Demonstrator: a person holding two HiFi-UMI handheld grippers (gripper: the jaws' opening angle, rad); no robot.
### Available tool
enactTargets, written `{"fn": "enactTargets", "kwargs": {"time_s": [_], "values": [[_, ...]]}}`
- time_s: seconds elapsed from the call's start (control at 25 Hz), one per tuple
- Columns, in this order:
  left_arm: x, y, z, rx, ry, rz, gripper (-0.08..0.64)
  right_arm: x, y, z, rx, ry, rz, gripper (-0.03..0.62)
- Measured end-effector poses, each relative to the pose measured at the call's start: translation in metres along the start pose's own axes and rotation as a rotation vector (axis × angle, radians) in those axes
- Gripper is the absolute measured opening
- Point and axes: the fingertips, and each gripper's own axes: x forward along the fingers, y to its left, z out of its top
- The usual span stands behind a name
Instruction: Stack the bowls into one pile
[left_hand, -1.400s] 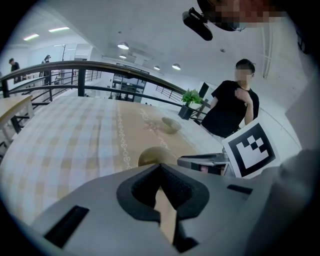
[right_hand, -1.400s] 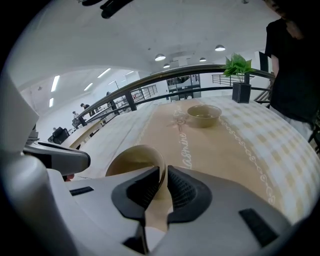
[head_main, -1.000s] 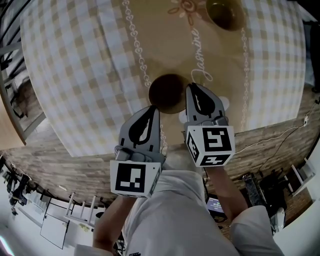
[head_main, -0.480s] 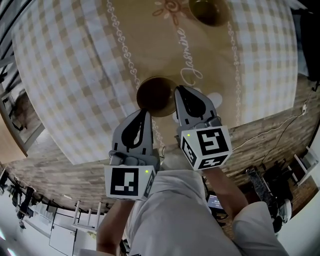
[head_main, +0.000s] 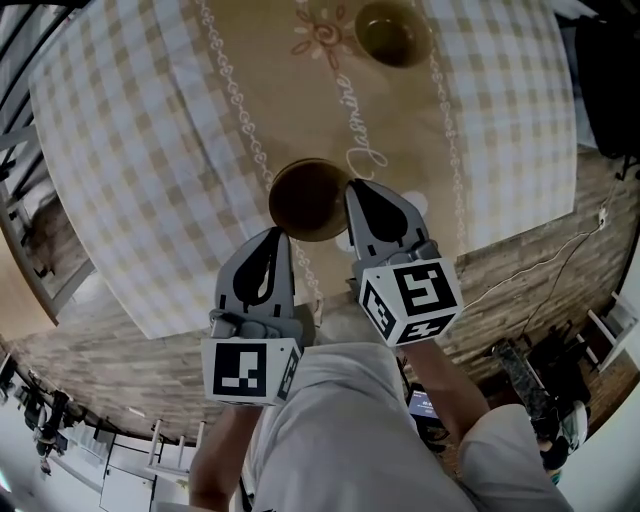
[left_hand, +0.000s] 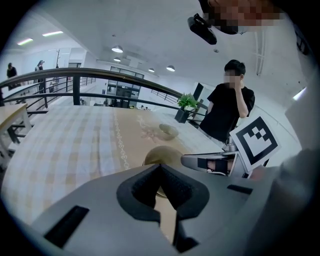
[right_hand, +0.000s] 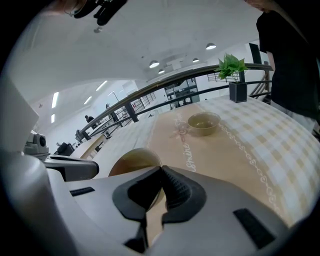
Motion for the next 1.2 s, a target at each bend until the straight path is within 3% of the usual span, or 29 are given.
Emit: {"fn": "enactTargets", "kwargs": {"time_s": [0.56, 1.2], "values": [[-0.015, -0.039, 0.037, 0.036, -0.052, -0.033, 0.018, -0.047, -0.014, 0.032, 0.012, -0.053, -0.025, 0.040], [0.015, -0.090, 0.091, 0.060, -0.073, -0.056, 0.018, -0.063, -0.070, 0.094, 0.011, -0.116, -0.053, 0.040]]}}
